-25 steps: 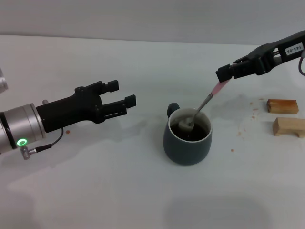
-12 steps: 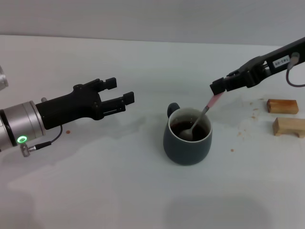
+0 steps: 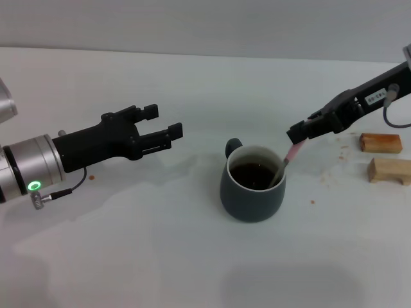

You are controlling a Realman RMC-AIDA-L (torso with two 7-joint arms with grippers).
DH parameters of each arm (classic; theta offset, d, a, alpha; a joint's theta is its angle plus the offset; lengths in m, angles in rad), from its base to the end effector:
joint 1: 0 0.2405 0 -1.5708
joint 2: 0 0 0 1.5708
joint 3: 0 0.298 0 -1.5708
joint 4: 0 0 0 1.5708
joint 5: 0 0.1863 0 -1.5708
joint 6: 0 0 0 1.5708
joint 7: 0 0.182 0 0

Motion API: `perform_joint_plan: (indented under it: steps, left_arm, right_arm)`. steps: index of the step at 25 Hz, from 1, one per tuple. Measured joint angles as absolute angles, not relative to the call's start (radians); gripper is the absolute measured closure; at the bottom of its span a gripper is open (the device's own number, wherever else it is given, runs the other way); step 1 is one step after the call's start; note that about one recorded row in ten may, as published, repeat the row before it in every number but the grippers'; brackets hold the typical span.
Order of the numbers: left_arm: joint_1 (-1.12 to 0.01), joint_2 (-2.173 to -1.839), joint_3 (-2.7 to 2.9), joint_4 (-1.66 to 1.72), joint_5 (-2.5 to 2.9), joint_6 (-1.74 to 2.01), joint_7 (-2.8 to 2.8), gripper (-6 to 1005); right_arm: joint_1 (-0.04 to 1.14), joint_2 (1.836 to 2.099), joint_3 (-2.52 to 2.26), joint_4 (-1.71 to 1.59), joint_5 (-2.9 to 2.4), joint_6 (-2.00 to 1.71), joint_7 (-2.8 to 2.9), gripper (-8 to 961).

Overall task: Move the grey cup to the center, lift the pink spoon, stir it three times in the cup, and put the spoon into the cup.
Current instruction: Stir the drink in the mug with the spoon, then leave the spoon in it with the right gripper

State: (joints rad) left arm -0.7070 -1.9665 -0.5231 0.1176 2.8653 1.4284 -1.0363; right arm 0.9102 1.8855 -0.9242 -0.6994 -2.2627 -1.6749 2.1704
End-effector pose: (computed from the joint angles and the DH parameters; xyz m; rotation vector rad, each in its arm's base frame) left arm -0.2655 0.3796 -0.0584 -2.4918 -0.7272 -0.9044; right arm 0.1945 0.4124 -0.0091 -2.9190 1.0896 0.0209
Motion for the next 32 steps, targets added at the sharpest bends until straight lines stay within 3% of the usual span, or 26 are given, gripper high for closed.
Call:
perform_joint_plan:
  steps: [12,32]
  left_arm:
    - [-0.717,-1.972,-0.522,0.115,2.865,1.428,-1.034,173]
    - [-0.718,-1.98,-0.518,0.115,2.866,1.428,-1.031,173]
  right_arm:
    - [0.944,1.874,-0.916,-0.695,-2.277,-1.622,2.173,851]
    - [1.01,1.896,-0.937,-0.669,-2.278,-1.649,2.161,850]
